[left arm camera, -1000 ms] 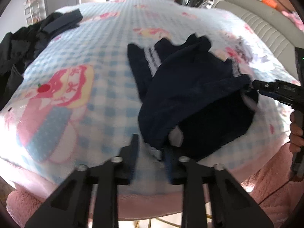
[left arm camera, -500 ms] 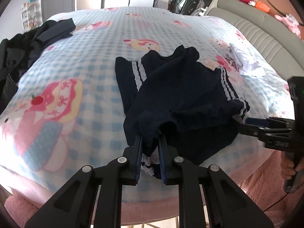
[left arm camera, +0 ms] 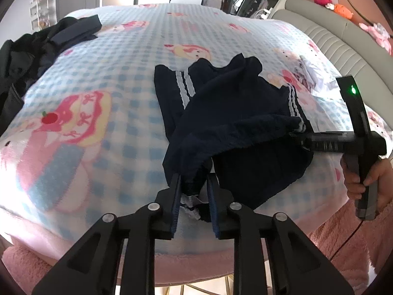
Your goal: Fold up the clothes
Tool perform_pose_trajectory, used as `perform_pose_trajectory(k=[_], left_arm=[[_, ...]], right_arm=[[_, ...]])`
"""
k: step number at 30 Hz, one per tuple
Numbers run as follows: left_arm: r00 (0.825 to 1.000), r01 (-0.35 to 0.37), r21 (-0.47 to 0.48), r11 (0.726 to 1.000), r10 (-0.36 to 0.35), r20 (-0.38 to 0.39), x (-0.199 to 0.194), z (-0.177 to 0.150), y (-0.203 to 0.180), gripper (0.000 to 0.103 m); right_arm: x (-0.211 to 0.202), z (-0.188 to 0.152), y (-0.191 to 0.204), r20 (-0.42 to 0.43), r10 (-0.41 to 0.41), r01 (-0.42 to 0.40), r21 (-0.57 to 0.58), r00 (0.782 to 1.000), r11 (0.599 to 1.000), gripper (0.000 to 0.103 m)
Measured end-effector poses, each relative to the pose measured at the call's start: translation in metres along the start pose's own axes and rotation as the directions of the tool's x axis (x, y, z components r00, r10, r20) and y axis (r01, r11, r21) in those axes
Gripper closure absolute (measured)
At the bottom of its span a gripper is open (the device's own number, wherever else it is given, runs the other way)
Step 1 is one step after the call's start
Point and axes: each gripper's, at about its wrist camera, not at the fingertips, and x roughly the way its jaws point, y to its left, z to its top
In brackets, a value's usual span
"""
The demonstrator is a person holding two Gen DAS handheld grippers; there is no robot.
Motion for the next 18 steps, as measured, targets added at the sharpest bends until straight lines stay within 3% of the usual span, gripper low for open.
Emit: perform_pose_trajectory(k=[2,4,6,8,10,18], left_arm=[[1.000,0.005,-0.001,1.000,-0.005,-0.006,0.003,-0.001,-0.001,0.077],[1.000,0.000,-0.001,1.000,0.000,-0.013,0.006,-0.002,-0.002,0.077],[0.998,-0.054,0.003,0.999,0.054,-0.020,0.008,-0.003,-0.002,0.077],[0.993,-0.111,0.004,0.994,0.111,-0.031,0.010,-0.003,0.001,0.077],[0.993,-0.117,0.000,0.993,0.117,-0.032,0.009,-0.003,0.005,0.077],[0.995,-0.104,-0.013,0.994,0.105,0.005,0.008,0.006,0.004,0.077]], right_arm=[[0.005,-0.005,0.007,-0.026,-0.023,0.021,-0.078,0.999,0.997,0.040],[0.011,-0.007,0.012,-0.039,-0.048,0.043,-0.118,0.998,0.992,0.040],[0.013,-0.004,0.010,-0.040,-0.060,0.056,-0.092,0.997,0.994,0.049],[0.010,-0.001,0.003,-0.038,-0.057,0.056,-0.037,0.998,0.998,0.076],[-0.006,0.000,-0.008,-0.016,-0.013,0.014,0.029,1.000,0.999,0.086],[-0.061,-0.039,-0.016,-0.003,0.116,-0.115,0.080,0.993,0.990,0.087]])
